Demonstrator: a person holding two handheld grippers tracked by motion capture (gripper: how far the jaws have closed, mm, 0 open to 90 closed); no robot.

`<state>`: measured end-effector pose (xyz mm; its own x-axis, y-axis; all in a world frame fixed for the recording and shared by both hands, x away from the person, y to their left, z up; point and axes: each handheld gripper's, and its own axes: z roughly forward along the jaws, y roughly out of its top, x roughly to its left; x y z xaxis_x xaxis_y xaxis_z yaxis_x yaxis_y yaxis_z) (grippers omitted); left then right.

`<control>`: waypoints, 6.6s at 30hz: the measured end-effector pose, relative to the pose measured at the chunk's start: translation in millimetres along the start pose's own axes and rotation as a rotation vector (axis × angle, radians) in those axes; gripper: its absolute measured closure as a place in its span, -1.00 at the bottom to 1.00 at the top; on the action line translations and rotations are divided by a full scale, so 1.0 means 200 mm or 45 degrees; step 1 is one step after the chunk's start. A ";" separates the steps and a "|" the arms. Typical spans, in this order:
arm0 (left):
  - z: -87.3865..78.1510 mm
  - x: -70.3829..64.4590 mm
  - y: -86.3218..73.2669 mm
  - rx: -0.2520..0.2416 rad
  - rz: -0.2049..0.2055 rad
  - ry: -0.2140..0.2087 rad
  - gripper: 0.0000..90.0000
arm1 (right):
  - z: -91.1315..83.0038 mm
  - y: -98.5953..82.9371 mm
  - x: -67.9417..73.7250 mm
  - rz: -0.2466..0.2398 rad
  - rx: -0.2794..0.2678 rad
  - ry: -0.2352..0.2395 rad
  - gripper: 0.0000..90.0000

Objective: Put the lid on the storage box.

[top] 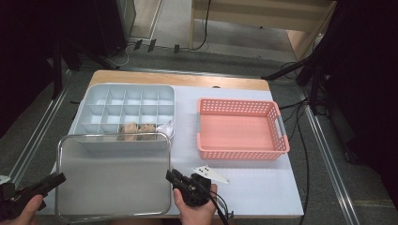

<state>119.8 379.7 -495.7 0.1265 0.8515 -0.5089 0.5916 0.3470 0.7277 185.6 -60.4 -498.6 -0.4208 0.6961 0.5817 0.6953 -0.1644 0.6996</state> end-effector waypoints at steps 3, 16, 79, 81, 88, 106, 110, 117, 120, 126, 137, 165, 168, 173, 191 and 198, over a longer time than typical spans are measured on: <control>0.04 -0.01 0.05 -0.005 0.008 -0.005 0.44 | 0.01 0.05 0.00 -0.008 -0.015 -0.017 0.68; 0.21 -0.01 0.27 0.001 0.026 -0.012 0.43 | 0.12 0.28 -0.03 -0.021 -0.040 -0.063 0.67; 0.71 0.09 0.89 0.135 -0.025 0.019 0.43 | 0.59 0.85 -0.10 0.062 0.011 -0.269 0.53; 0.72 0.10 0.89 0.147 -0.030 0.019 0.42 | 0.61 0.85 -0.11 0.060 0.010 -0.272 0.51; 0.76 0.12 0.87 0.178 -0.031 0.033 0.37 | 0.64 0.84 -0.14 0.085 0.054 -0.296 0.46; 0.71 0.18 0.81 0.061 0.008 0.049 0.40 | 0.60 0.83 -0.13 -0.136 0.028 -0.484 1.00; 0.70 0.21 0.80 0.062 -0.011 0.012 0.41 | 0.60 0.82 -0.11 -0.187 0.022 -0.553 1.00; 0.71 0.21 0.80 0.095 -0.019 -0.007 0.32 | 0.63 0.82 -0.10 -0.119 0.078 -0.477 0.40; 0.73 0.19 0.79 0.120 -0.025 0.002 0.27 | 0.64 0.82 -0.11 -0.079 0.078 -0.489 0.40; 0.76 0.16 0.78 0.162 -0.007 0.008 0.27 | 0.66 0.83 -0.13 0.010 0.093 -0.435 0.48; 0.73 0.14 0.80 0.127 -0.034 0.064 0.45 | 0.65 0.83 -0.13 0.091 0.053 -0.399 0.55; 0.75 0.13 0.81 0.027 -0.002 0.142 0.60 | 0.67 0.84 -0.11 -0.007 -0.041 -0.403 0.64; 0.77 0.14 0.81 0.031 -0.006 0.160 0.60 | 0.69 0.83 -0.12 0.007 -0.011 -0.413 0.63; 0.78 0.14 0.80 0.018 -0.022 0.157 0.61 | 0.70 0.81 -0.11 -0.031 -0.004 -0.442 0.63; 0.74 0.12 0.75 0.023 0.057 0.139 0.40 | 0.67 0.78 -0.09 -0.175 -0.034 -0.518 0.29; 0.73 0.12 0.74 0.021 0.060 0.149 0.41 | 0.68 0.79 -0.12 -0.052 0.065 -0.390 0.41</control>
<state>327.4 393.2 -466.9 0.0614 0.9071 -0.4164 0.6004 0.2997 0.7414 384.3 -8.0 -457.6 -0.2594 0.8807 0.3963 0.7131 -0.1020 0.6936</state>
